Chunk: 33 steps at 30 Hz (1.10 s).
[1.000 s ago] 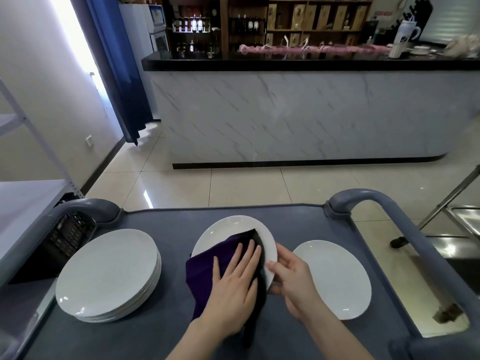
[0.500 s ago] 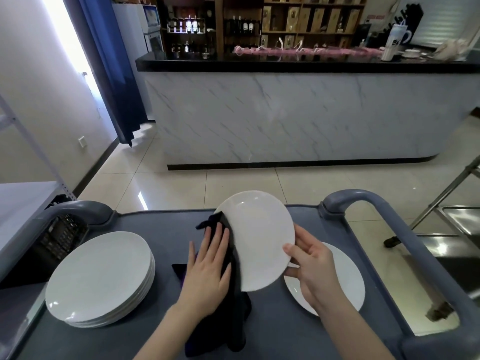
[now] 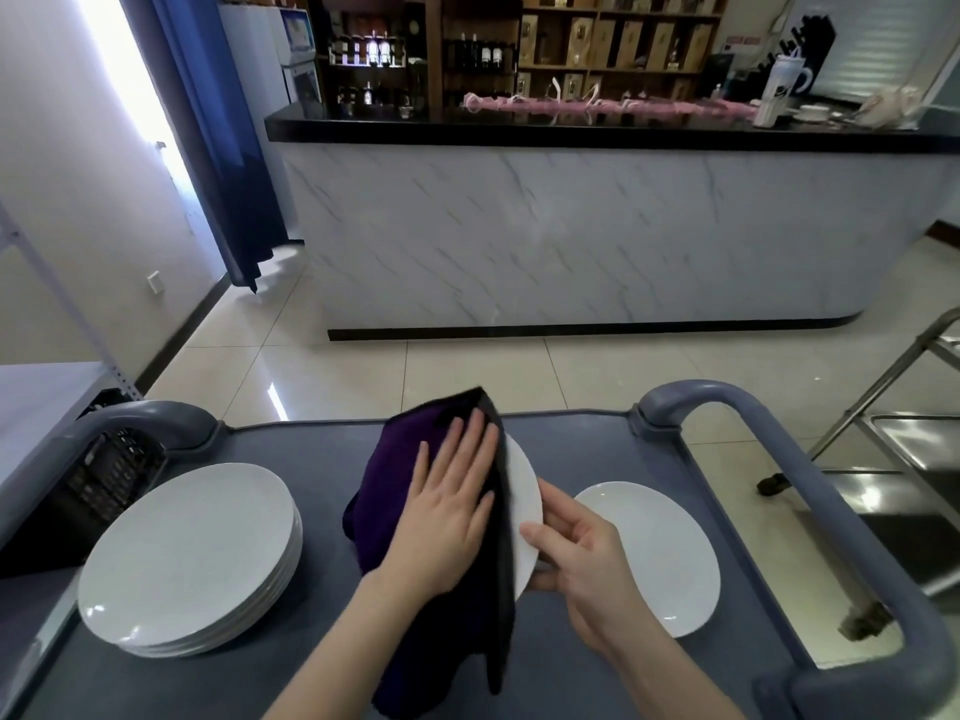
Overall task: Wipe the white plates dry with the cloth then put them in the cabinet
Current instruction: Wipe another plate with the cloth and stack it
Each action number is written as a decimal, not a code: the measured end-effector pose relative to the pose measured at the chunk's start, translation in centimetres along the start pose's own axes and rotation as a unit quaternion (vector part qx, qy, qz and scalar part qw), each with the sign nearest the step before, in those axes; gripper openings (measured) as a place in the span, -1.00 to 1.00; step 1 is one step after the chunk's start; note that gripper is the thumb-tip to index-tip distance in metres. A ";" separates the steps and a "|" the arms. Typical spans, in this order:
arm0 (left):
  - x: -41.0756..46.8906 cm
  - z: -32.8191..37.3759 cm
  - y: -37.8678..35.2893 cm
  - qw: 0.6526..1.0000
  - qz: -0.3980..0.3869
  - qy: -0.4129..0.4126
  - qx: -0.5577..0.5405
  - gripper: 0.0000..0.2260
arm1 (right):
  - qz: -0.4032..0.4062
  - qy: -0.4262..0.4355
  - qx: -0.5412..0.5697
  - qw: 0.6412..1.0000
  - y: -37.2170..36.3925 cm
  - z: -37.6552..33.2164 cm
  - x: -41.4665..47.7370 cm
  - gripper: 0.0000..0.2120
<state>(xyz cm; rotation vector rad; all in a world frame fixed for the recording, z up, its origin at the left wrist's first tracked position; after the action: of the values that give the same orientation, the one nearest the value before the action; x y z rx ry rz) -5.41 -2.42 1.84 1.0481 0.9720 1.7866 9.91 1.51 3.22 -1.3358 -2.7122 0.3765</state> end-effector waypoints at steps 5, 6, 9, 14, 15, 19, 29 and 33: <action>1.2 -4.0 1.1 0.990 0.009 0.124 -0.060 -0.44 | 0.009 0.005 -0.013 1.000 1.2 -0.7 -0.3 -0.56; 0.8 -4.5 1.1 0.986 0.010 0.134 -0.095 -0.44 | 0.017 0.010 -0.011 1.000 1.6 -1.0 -0.2 -0.56; -1.2 -5.4 0.5 0.945 -0.007 0.207 -0.253 -0.42 | 0.036 0.031 0.003 0.999 2.5 -2.3 0.6 -0.55; -3.2 -5.1 0.7 0.880 0.066 0.298 -0.365 -0.52 | 0.052 0.052 -0.046 0.996 4.0 -3.1 1.4 -0.56; -3.2 -5.1 0.9 0.873 0.075 0.295 -0.380 -0.53 | 0.045 0.053 -0.063 0.996 4.3 -3.2 1.4 -0.55; -2.3 -4.9 2.9 0.875 0.097 0.264 -0.394 -0.56 | -0.013 0.058 -0.160 0.985 4.3 -3.6 1.3 -0.50; 0.2 -2.3 4.4 0.945 -0.071 0.129 -0.293 -0.71 | -0.216 0.110 -0.535 0.809 -0.1 -7.3 4.1 -0.56; -0.3 -2.3 4.1 0.940 -0.029 0.133 -0.313 -0.73 | -0.186 0.100 -0.546 0.811 -0.2 -7.3 5.1 -0.72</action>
<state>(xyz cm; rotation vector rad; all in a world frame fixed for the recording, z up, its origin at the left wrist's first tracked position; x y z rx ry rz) -8.46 -4.64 4.58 0.3822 0.5062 2.0241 8.03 6.70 10.20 -0.7599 -2.8831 -1.4610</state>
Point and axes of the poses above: each hand's wrist, its own x-axis towards the middle knuckle, its own y-axis out of the back of the hand, z = x × y, the point moved 4 cm from there along x, towards the middle knuckle, and after that the axes turned 8 degrees about y, right-handed, at the moved point
